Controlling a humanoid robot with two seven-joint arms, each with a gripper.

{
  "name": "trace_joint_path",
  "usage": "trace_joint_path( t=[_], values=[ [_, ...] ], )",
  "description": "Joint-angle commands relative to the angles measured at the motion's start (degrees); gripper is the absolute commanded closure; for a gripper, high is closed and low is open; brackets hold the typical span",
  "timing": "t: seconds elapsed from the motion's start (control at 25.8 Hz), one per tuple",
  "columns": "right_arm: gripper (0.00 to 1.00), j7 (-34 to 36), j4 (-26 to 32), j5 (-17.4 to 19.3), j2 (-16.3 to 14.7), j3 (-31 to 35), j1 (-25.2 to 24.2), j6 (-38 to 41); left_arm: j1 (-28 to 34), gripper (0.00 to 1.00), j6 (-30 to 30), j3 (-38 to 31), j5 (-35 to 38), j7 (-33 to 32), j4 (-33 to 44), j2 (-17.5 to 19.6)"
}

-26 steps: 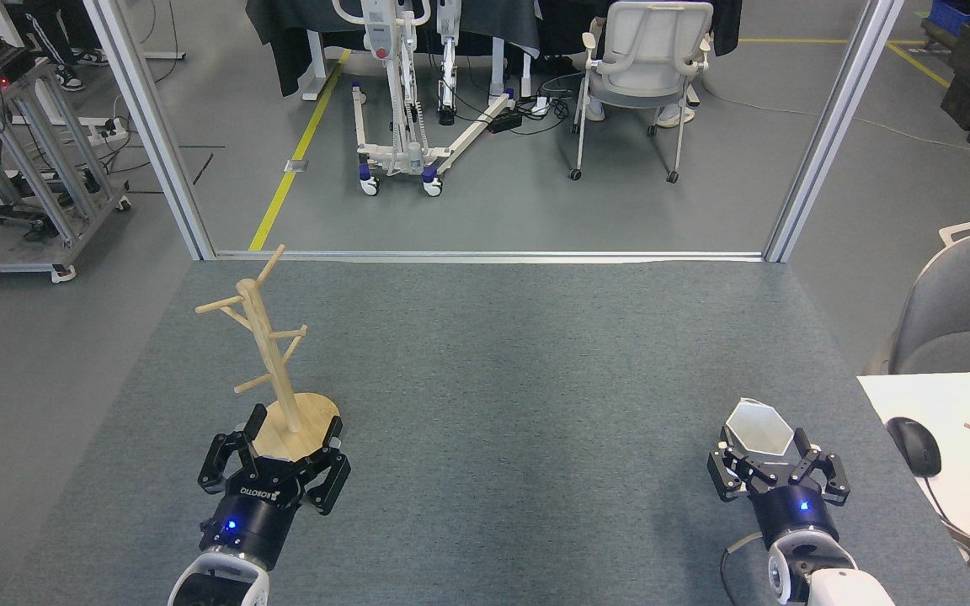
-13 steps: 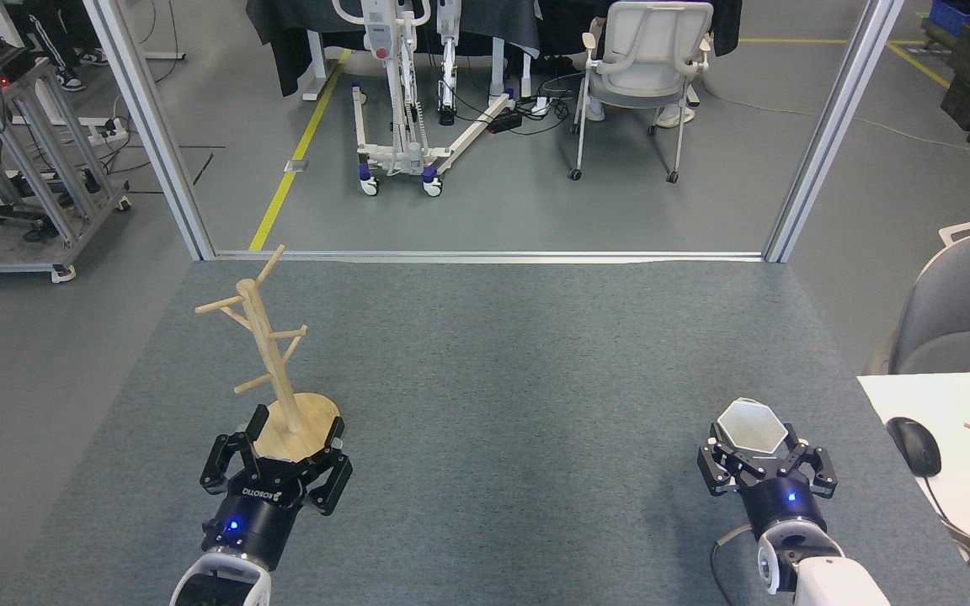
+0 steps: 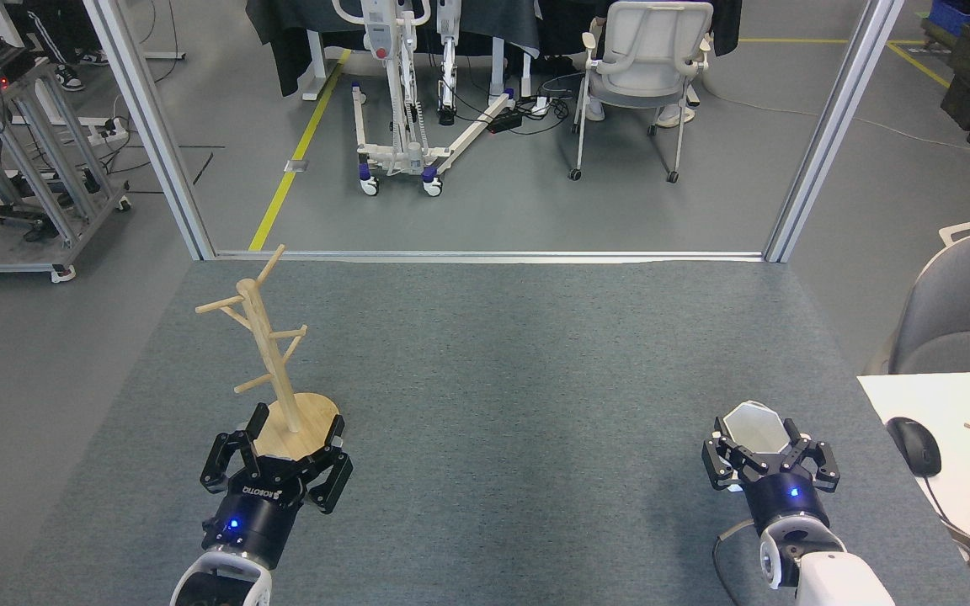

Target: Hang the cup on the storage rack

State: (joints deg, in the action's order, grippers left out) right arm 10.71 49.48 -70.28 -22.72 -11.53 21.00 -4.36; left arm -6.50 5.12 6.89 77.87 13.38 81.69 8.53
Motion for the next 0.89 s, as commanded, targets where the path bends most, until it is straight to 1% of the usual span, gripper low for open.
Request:
trace_joint_path(
  t=[0.0,0.08,0.19,0.27,0.31,0.39,0.43,0.58,0.7,0.74,0.85],
  values=[
    [0.24,0.36,0.00,-0.03,-0.13,0.02,0.01,0.23,0.08,0.01,0.06,0.05,0.00,-0.02,0.05,0.00],
    [0.31,0.36,0.00,-0.03,-0.04,-0.07,0.01,0.32,0.08,0.01,0.06,0.05,0.00,-0.02,0.05,0.09],
    [0.39,0.36,0.00,-0.12,-0.04,-0.07,-0.08,0.40,0.08,0.01,0.06,0.05,-0.09,-0.02,0.31,0.09],
    [0.43,0.28,0.00,-0.12,0.05,0.02,-0.08,0.40,0.17,0.01,0.06,0.05,-0.53,0.16,0.58,0.09],
    [0.44,0.28,0.00,-0.12,0.05,0.02,-0.08,0.32,0.08,0.01,0.15,0.05,-1.40,0.16,0.75,0.09],
    [0.52,0.28,0.09,-0.12,-0.04,0.02,-0.08,0.40,0.08,0.01,0.33,0.05,-3.95,0.16,0.93,0.09],
    [0.55,0.28,0.18,-0.12,-0.04,0.10,-0.08,0.49,-0.01,0.01,0.59,0.05,-5.01,0.16,1.01,0.18],
    [0.57,0.28,1.23,-0.21,-0.13,0.10,0.01,0.40,-0.01,0.01,0.85,0.14,-6.77,0.16,1.37,0.44],
    [0.59,-0.51,4.22,-0.12,-0.39,0.02,0.01,1.63,-0.01,0.01,1.03,0.14,-6.86,0.16,1.72,0.62],
    [0.60,-2.01,5.27,-0.12,-0.57,0.02,0.10,2.87,-0.01,0.01,1.12,0.23,-6.77,0.16,1.81,0.70],
    [0.62,-10.00,10.02,0.06,-2.06,0.19,0.36,6.29,-0.09,0.01,3.05,0.23,-6.77,0.16,1.72,0.70]
  ],
)
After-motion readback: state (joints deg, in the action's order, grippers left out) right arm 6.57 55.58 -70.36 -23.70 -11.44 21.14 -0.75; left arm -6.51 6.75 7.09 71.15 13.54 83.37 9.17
